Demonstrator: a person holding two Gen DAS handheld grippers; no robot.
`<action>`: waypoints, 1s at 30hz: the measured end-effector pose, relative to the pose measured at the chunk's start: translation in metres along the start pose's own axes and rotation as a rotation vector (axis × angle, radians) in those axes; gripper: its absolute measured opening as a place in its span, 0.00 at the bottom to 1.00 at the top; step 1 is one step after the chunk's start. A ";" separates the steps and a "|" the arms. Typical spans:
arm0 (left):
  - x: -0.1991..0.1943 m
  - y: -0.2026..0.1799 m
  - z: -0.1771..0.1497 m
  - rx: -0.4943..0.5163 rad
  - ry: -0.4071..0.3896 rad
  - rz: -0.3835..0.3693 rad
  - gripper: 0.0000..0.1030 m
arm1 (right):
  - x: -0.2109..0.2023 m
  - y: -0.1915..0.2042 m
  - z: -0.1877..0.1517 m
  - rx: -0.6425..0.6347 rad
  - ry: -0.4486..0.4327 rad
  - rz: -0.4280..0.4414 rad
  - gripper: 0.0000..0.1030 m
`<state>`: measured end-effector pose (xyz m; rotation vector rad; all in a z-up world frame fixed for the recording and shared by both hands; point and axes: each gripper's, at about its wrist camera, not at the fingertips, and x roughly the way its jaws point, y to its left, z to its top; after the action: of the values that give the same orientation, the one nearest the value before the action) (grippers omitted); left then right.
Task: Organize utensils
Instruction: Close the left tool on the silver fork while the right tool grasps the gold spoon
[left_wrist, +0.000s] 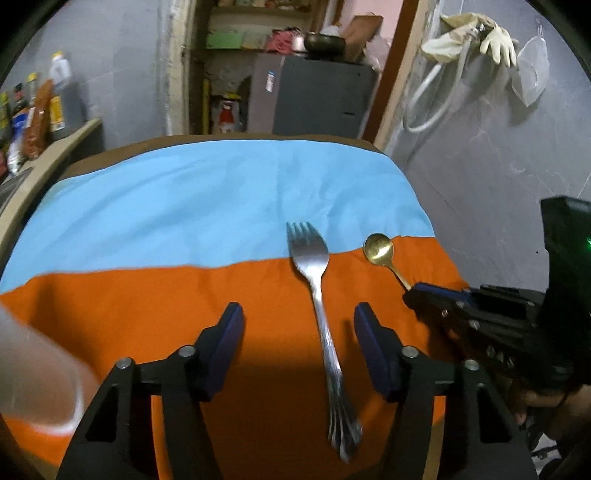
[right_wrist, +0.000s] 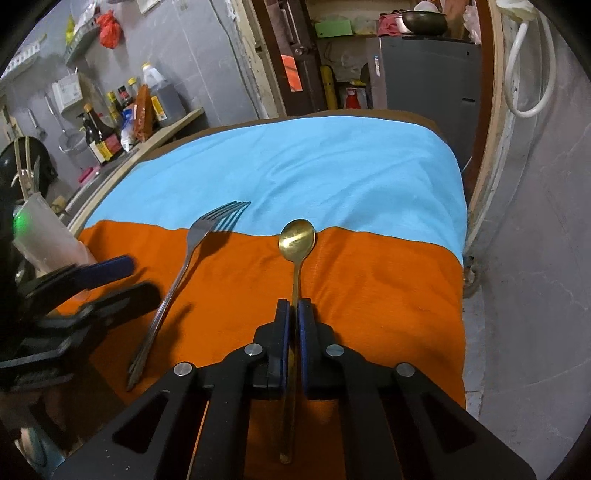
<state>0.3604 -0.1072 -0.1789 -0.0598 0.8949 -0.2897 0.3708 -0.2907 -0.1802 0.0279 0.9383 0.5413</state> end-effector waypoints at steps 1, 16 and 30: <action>0.005 0.000 0.004 0.004 0.007 -0.006 0.52 | 0.000 -0.001 0.000 0.002 0.000 0.004 0.01; 0.030 0.012 0.034 -0.013 0.076 -0.034 0.20 | 0.009 0.001 0.014 -0.025 0.013 -0.005 0.08; -0.010 0.036 -0.002 -0.167 0.070 -0.039 0.20 | 0.038 0.022 0.043 -0.145 0.038 -0.114 0.25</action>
<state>0.3612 -0.0702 -0.1787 -0.2232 0.9869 -0.2539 0.4129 -0.2456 -0.1778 -0.1664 0.9295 0.5047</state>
